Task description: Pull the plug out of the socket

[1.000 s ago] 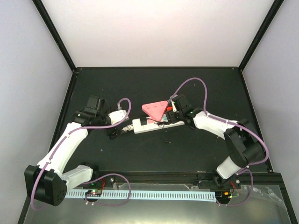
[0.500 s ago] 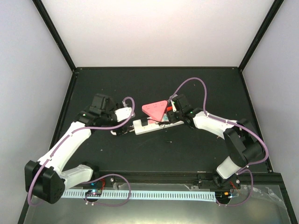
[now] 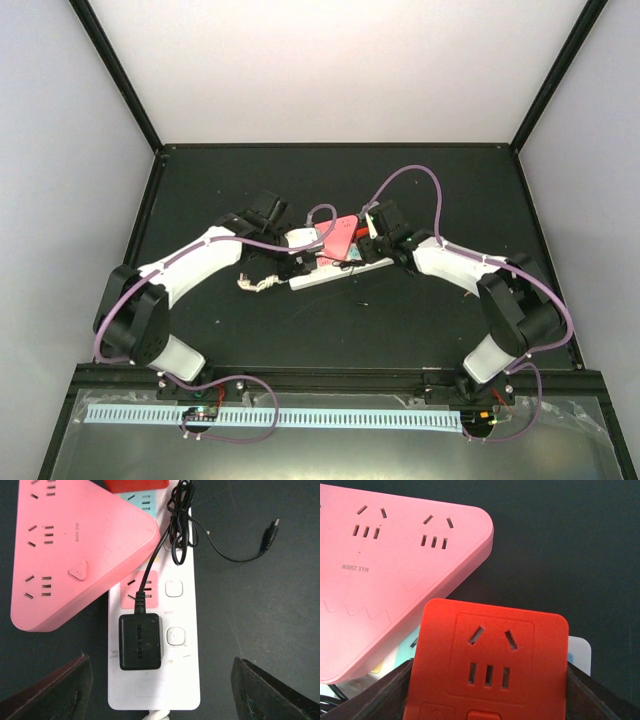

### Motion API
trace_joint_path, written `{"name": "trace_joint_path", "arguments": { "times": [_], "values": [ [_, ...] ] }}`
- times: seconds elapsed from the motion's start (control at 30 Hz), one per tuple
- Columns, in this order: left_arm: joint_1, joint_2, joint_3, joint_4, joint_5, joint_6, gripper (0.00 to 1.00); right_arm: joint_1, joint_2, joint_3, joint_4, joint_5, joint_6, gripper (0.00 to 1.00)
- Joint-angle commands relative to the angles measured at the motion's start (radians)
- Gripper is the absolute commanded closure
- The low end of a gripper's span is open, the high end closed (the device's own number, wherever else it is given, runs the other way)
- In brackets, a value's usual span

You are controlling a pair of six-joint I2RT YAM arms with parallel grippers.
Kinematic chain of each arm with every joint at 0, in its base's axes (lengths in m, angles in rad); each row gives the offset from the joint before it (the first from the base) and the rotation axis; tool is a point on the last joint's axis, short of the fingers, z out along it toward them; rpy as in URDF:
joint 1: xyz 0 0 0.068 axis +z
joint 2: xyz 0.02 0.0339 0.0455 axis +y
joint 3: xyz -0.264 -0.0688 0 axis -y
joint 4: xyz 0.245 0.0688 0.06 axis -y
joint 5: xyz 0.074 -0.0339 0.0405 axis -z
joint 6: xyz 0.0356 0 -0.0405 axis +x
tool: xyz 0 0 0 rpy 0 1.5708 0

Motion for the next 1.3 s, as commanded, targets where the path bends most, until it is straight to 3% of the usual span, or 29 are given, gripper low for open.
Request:
{"name": "trace_joint_path", "arguments": {
  "times": [0.0,0.53,0.87,1.27],
  "values": [
    [-0.018,0.064,0.068,-0.032,-0.052,-0.038,0.24,-0.003,0.037,0.012,-0.011,0.009,-0.005,0.44],
    [-0.045,0.192,0.137,-0.033,-0.096,-0.047,0.43,-0.002,0.059,0.021,-0.007,0.003,0.001,0.45],
    [-0.046,0.190,0.180,-0.071,-0.068,-0.098,0.73,-0.004,0.066,0.019,-0.003,0.005,0.010,0.49],
    [-0.047,0.169,0.185,-0.103,-0.094,-0.110,0.82,-0.001,0.072,0.014,0.011,0.032,0.027,0.54]
  ]
}}
